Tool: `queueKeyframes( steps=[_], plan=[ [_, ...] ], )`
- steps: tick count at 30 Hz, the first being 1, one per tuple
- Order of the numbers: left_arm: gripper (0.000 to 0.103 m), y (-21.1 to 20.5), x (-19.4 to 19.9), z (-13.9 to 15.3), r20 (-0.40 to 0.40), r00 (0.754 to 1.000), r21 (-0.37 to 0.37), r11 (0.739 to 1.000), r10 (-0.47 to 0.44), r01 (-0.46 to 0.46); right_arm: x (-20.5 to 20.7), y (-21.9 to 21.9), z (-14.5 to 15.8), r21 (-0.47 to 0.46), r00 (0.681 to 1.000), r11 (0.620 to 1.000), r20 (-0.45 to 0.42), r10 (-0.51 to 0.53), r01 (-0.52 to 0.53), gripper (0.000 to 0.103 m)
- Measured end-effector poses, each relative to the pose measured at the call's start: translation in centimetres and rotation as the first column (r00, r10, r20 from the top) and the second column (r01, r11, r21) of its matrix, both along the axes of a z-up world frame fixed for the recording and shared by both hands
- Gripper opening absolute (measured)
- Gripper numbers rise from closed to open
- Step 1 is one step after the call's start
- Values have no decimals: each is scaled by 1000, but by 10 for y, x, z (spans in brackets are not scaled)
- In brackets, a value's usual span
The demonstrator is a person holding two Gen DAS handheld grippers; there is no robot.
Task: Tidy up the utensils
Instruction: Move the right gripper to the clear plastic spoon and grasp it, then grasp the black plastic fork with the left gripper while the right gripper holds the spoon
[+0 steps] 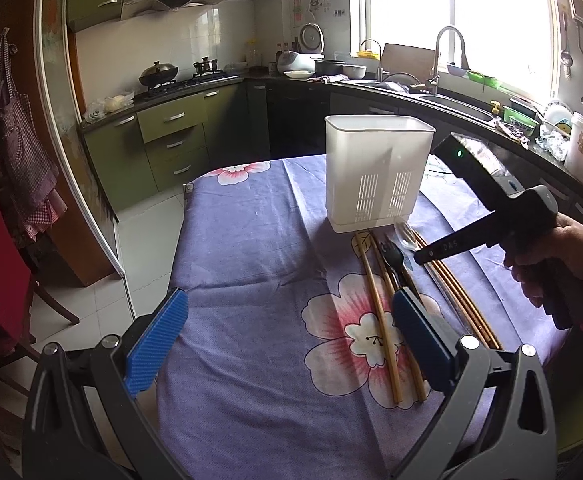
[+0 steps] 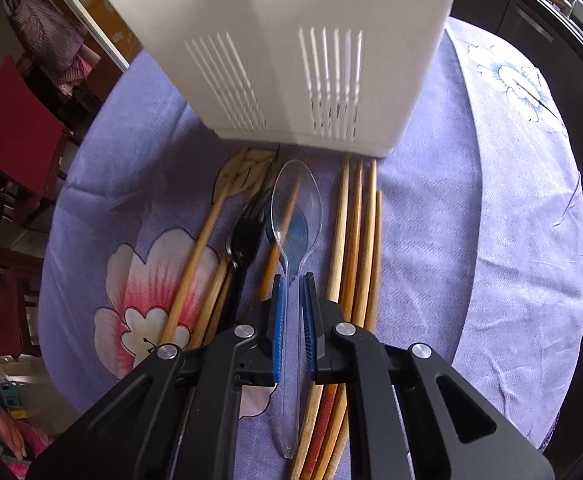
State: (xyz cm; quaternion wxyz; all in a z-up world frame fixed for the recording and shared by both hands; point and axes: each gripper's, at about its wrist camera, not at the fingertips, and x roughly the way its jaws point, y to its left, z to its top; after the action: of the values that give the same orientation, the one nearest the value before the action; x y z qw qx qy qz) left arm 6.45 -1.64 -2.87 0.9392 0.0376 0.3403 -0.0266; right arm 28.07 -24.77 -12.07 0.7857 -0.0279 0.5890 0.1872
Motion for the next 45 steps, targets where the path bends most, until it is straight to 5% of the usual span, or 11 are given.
queueKeyframes(
  steps=[8,15,17,19,21,34,45],
  plan=[
    [97,-49,47,-17,-119,992,-1,999,-48,48,4,-8,36,58,996,998,87,2,-7,10],
    [97,-92,93,-56,-279,958,1,998,-62,65,11,-38,36,55,995,998,97,-23,17,10],
    [89,-99,107,-66,-324,945,-2,999,-52,54,13,-46,32,57,995,998,93,-29,24,10],
    [69,-104,119,-76,-366,929,-13,999,-44,42,14,-52,29,58,996,998,89,-31,26,10],
    [67,-108,128,-82,-400,916,-20,999,-40,34,14,-60,29,64,996,998,89,-33,27,10],
    [50,-110,152,-88,-429,901,70,997,58,-31,11,-72,33,91,994,996,105,-29,19,9],
    [46,-127,159,-98,-471,882,61,998,11,20,11,-74,34,96,994,995,102,-31,21,9]
  ],
)
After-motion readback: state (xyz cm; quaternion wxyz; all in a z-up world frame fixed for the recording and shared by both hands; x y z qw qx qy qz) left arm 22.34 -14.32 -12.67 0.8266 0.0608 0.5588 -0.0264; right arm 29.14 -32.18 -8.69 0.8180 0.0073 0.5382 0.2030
